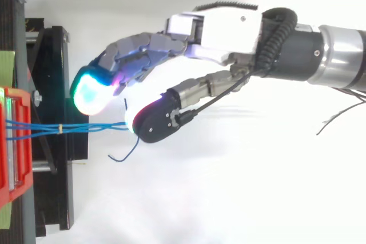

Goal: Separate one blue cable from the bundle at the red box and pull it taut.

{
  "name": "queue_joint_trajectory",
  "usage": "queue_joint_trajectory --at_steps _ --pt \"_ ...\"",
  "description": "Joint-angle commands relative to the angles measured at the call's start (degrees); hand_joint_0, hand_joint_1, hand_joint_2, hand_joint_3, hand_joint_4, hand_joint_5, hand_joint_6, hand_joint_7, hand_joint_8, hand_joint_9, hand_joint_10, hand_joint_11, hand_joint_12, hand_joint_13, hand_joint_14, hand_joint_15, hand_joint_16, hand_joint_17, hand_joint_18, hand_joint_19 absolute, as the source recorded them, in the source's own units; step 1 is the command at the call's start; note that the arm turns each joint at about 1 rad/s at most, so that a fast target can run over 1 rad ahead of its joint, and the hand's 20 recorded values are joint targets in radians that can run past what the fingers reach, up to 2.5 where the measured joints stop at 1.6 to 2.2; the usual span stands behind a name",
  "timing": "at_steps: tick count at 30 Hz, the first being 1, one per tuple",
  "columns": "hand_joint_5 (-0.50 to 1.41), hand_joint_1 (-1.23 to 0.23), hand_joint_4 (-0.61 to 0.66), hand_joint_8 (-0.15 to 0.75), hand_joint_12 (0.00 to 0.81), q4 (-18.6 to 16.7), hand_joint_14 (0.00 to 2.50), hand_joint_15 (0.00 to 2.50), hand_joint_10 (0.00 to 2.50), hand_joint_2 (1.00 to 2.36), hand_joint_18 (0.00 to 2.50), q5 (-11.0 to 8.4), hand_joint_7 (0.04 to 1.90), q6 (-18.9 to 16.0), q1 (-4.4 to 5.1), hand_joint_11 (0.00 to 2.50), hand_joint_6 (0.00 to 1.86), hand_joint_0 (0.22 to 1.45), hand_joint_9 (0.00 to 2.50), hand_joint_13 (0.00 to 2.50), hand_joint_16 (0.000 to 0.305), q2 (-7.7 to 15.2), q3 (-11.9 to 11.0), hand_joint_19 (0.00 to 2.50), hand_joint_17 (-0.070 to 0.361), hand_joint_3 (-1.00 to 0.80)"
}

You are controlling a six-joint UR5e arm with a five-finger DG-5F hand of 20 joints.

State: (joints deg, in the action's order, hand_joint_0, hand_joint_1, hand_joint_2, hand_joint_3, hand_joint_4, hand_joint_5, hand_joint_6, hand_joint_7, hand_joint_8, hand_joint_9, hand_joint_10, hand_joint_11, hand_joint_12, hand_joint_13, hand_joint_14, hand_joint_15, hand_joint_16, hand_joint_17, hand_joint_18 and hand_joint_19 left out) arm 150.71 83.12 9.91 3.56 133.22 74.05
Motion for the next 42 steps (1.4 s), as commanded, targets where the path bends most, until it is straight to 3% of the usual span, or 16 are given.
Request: queue_joint_trajectory --at_steps 1,12,18,23,26,42 --pt "-0.21 -0.58 0.26 0.280 0.380 1.4 0.01 0.24 0.01 1.00 0.44 1.08 0.92 -0.2 -0.05 0.44 0.50 0.56 0.50 0.37 0.054 0.5 -2.2 0.58 0.123 -0.50" --pt "-0.20 -0.60 0.28 0.283 0.380 3.8 0.01 0.25 0.01 1.00 0.45 0.73 0.98 -2.0 -0.05 0.47 0.50 0.56 0.51 0.38 0.055 0.6 -3.0 0.59 0.124 -0.50" --pt "-0.19 -0.60 0.28 0.282 0.377 2.3 0.01 0.24 0.01 1.00 0.45 0.64 0.99 -3.1 0.74 0.47 0.50 0.56 0.52 0.38 0.055 0.6 -3.0 0.59 0.124 -0.50" --pt "-0.18 -0.63 0.24 0.278 0.372 -1.5 0.01 0.25 0.02 1.00 0.47 0.64 1.12 -4.3 0.92 0.47 0.50 0.61 0.54 0.41 0.053 3.1 -3.0 0.59 0.120 -0.50" --pt "-0.16 -0.65 0.22 0.278 0.370 -2.3 0.01 0.24 0.02 1.00 0.49 0.64 1.22 -4.6 0.92 0.48 0.50 0.62 0.55 0.42 0.053 3.1 -3.0 0.59 0.119 -0.50" --pt "-0.15 -0.62 0.23 0.289 0.372 -2.8 0.01 0.28 0.01 1.00 0.53 1.34 1.27 -5.4 0.92 0.49 0.51 0.58 0.60 0.47 0.053 3.2 -3.0 0.62 0.120 -0.50"
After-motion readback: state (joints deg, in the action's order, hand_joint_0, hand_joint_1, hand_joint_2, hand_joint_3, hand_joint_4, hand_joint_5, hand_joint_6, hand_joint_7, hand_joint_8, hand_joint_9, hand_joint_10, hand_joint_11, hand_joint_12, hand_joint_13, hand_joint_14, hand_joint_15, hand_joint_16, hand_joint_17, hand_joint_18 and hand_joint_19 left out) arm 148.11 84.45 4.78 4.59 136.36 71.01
